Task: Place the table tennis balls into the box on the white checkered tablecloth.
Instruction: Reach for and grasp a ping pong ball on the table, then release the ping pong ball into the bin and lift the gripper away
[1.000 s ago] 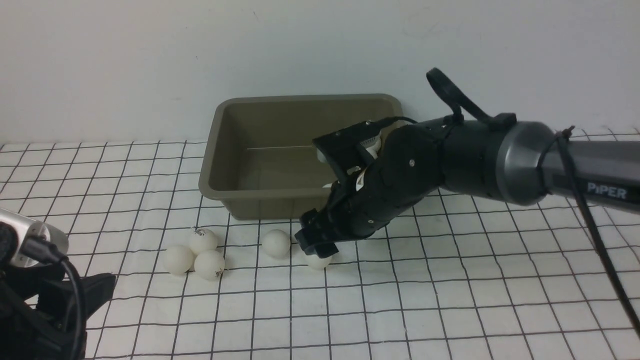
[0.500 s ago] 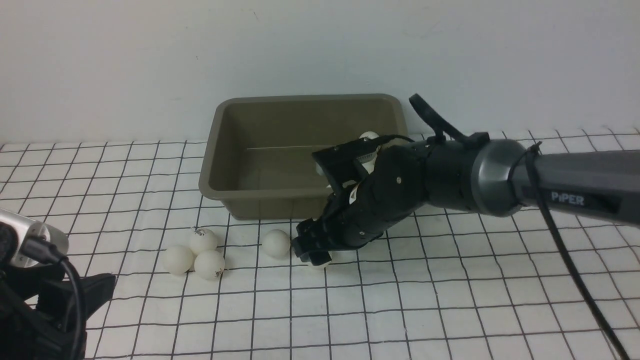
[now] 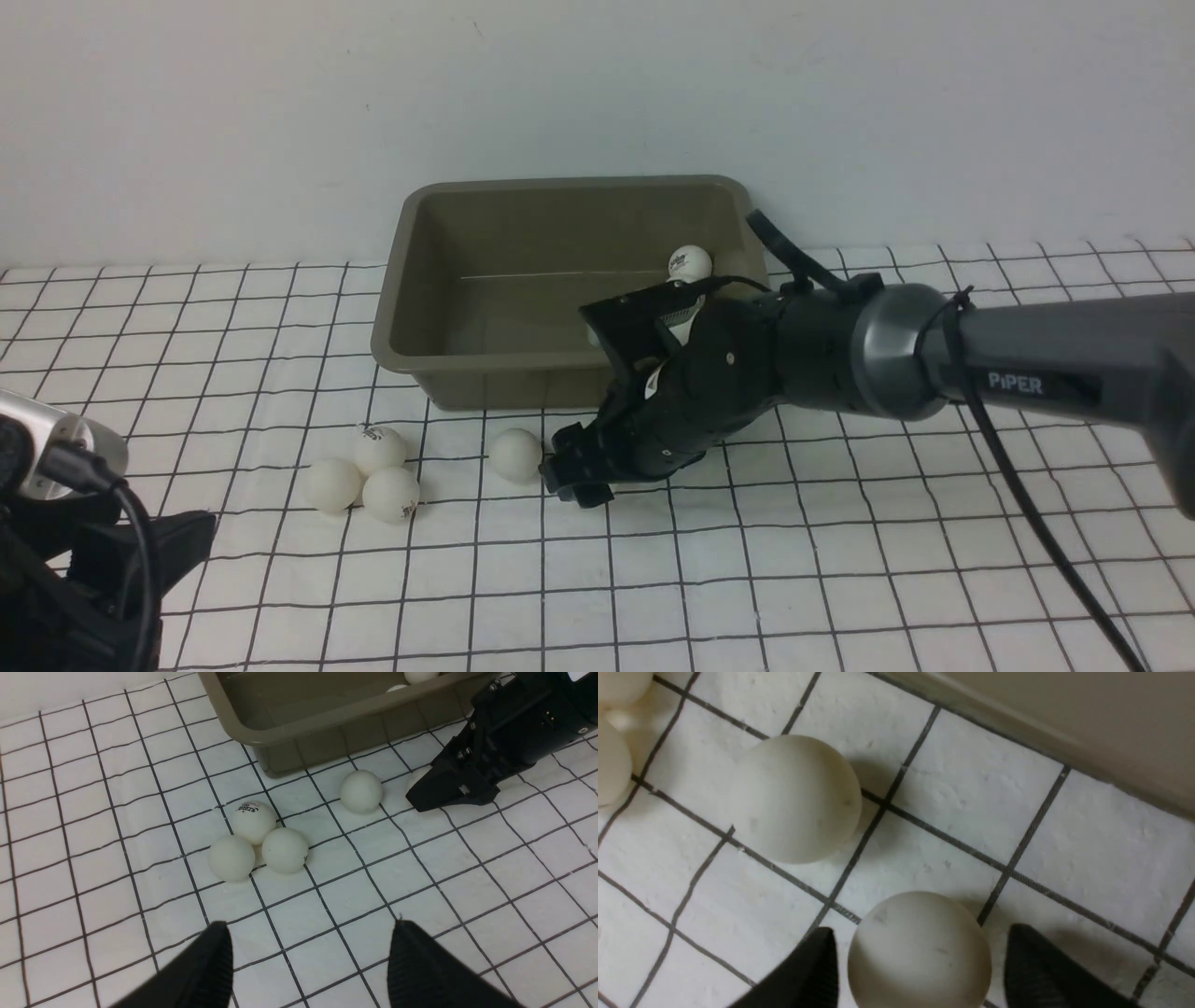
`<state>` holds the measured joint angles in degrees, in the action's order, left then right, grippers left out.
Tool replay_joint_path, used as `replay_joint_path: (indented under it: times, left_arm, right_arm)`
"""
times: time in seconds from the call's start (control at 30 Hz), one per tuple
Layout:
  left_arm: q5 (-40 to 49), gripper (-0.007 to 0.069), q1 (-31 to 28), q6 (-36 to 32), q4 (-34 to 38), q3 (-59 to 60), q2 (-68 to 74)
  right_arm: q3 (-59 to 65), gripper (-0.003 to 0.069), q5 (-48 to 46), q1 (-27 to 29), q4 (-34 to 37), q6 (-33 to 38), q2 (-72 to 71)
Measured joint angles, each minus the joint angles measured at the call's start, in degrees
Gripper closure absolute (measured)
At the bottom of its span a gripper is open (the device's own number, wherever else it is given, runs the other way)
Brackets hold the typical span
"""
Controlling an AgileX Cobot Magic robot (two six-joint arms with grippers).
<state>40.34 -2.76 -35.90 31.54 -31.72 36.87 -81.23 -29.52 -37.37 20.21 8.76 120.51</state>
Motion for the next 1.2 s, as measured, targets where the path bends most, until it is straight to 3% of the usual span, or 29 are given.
replay_joint_path:
  times: [0.07,0.1,0.33,0.43,0.57,0.73,0.97,1.2]
  left_arm:
    - [0.0,0.0220,0.0,0.0,-0.1,0.0,0.0]
    - [0.0,0.0220,0.0,0.0,-0.1,0.0,0.0]
    - [0.0,0.0220,0.0,0.0,-0.1,0.0,0.0]
    - [0.0,0.0220,0.0,0.0,-0.2,0.0,0.0]
    - [0.0,0.0220,0.0,0.0,-0.2,0.0,0.0]
    - [0.0,0.0220,0.0,0.0,-0.2,0.0,0.0]
    - [0.0,0.0220,0.0,0.0,-0.2,0.0,0.0]
    - [0.0,0.0220,0.0,0.0,-0.2,0.0,0.0]
  right_arm:
    - [0.0,0.0302,0.0,0.0,-0.1,0.0,0.0]
    - [0.0,0.0312,0.0,0.0,-0.4,0.0,0.0]
    - [0.0,0.0306,-4.8,0.0,-11.8,0.0,-2.4]
    - [0.0,0.0306,-10.7,0.0,-19.3,-0.1,-7.3]
    - [0.0,0.0306,-13.9,0.0,-23.6,-0.1,-14.9]
    - [0.0,0.0306,-4.4,1.4,-25.2,-0.4,-19.9]
    - [0.0,0.0306,10.5,8.4,-23.0,-3.4,-13.8]
    - [0.0,0.0306,14.3,9.5,-23.0,0.5,-8.8]
